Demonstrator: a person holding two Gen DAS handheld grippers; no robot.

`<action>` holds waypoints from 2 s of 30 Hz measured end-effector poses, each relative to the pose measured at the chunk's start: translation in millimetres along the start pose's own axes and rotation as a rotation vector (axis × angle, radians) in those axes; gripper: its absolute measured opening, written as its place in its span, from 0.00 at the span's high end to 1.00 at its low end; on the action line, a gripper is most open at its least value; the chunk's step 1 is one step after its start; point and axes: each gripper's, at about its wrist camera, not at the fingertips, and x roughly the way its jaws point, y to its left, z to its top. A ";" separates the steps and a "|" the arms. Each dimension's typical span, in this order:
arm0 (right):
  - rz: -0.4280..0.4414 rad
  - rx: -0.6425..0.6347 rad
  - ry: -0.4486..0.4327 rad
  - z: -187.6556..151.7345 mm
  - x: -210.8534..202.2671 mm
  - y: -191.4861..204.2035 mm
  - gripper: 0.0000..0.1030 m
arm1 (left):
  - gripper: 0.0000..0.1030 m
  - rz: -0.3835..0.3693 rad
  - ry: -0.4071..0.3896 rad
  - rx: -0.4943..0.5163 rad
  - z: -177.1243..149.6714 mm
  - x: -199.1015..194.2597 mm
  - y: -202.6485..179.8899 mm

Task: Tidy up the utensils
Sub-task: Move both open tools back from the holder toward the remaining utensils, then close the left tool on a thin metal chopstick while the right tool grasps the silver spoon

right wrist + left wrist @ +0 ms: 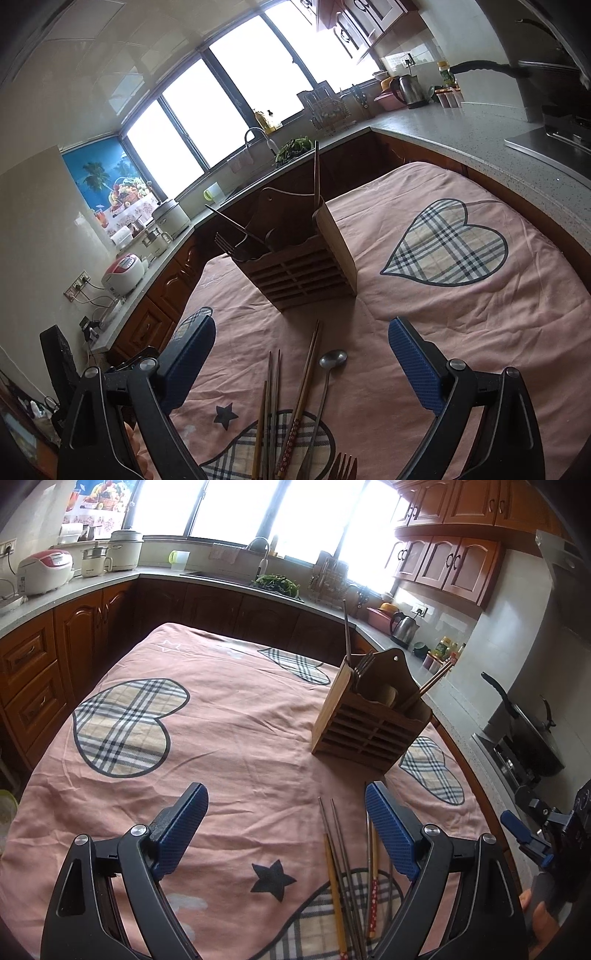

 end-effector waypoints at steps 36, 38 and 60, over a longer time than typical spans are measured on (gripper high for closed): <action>-0.081 -0.081 0.193 -44.7 50.9 2.9 0.24 | 0.14 0.038 0.177 0.011 -33.3 51.0 7.0; -0.094 -0.092 0.224 -47.2 60.5 3.1 0.36 | 0.14 0.038 0.194 0.018 -32.8 57.7 5.1; -0.121 -0.082 0.389 -51.7 127.3 -15.0 0.71 | 0.48 -0.015 0.391 0.188 -21.8 154.0 -40.1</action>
